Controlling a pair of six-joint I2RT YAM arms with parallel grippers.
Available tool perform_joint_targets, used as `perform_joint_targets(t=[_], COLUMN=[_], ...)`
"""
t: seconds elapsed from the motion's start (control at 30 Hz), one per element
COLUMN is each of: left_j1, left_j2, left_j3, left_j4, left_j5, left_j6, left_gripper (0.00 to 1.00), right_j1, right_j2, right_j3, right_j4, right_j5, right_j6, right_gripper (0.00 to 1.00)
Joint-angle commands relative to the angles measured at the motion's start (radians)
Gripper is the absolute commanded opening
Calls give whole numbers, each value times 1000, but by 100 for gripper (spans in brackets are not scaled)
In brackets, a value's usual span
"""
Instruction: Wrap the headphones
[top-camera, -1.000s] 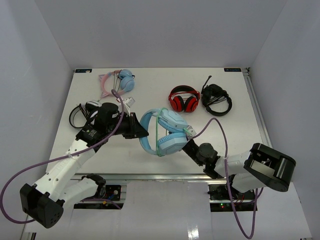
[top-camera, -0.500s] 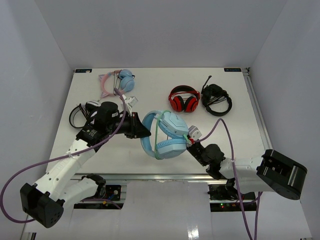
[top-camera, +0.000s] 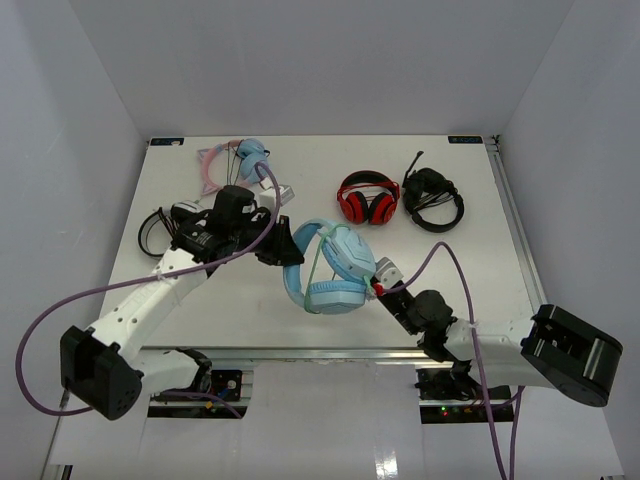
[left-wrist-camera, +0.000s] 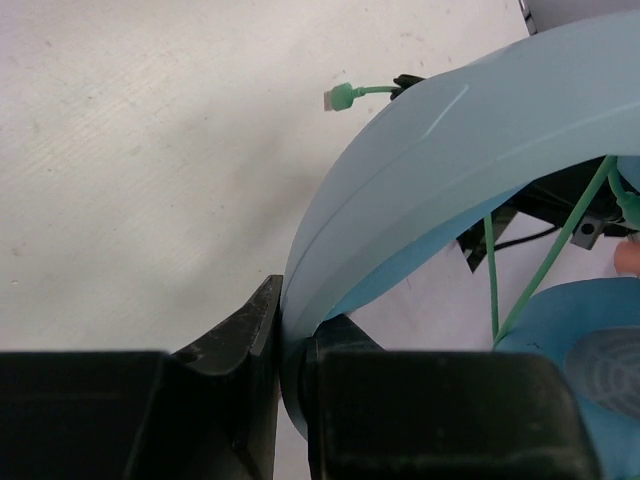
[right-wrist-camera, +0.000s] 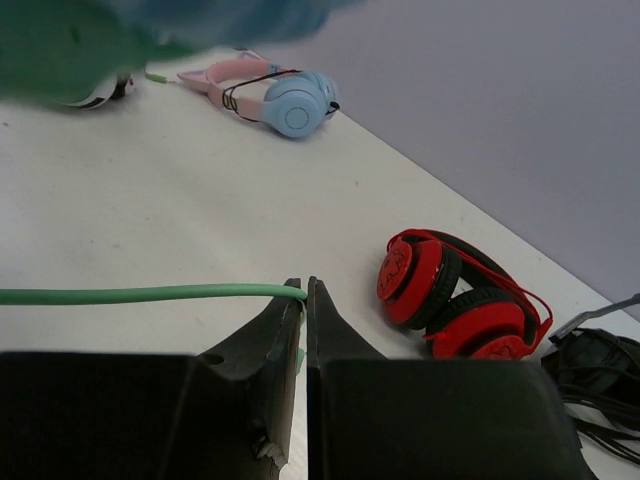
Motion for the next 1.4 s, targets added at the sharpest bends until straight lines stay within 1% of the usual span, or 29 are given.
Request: perform_joint_targets(t=[0.0, 0.07, 0.2, 0.33, 0.4, 0.43, 0.5, 0.57, 0.63, 0.83, 0.9, 1.03, 1.1, 1.23, 1.37], left_j1=[-7, -6, -6, -5, -5, -6, -6, -6, -4, -2, 6, 14, 16, 16, 28], left_j2=[87, 111, 121, 125, 115, 108, 99, 106, 137, 244, 252, 242, 240, 299, 377], left_j3=[53, 55, 73, 95, 106, 109, 115, 126, 142, 123, 107, 70, 51, 48, 64], left_j4=[32, 85, 131, 136, 120, 109, 84, 66, 37, 47, 68, 107, 117, 114, 106], left_j5=[164, 205, 177, 202, 162, 139, 66, -9, -93, -220, -232, -278, -330, -416, -414], left_j6=[78, 55, 19, 48, 86, 114, 191, 238, 291, 373, 391, 422, 441, 484, 504], left_gripper=[0, 0, 0, 0, 0, 0, 0, 0, 0, 0, 0, 0, 0, 0, 0], right_j1=[-10, -10, -10, -11, -11, -12, -17, -20, -21, -29, -34, -58, -68, -76, -97], right_j2=[-66, -81, -127, -181, -214, -236, -278, -285, -275, -200, -148, -77, -18, 62, 182], right_j3=[2, -9, -4, -3, 8, 15, 48, 104, 134, 145, 156, 176, 200, 231, 269], right_j4=[413, 420, 353, 288, 238, 189, 23, -148, -230, -229, -230, -230, -241, -243, -216], right_j5=[-83, -128, -162, -155, -124, -110, -91, -121, -146, -39, -20, -15, -28, 13, 56], right_j6=[-26, -22, -9, 0, 0, 3, 23, 40, 58, 86, 94, 149, 177, 174, 152], right_gripper=[8, 8, 8, 8, 8, 8, 8, 8, 8, 8, 8, 8, 8, 8, 8])
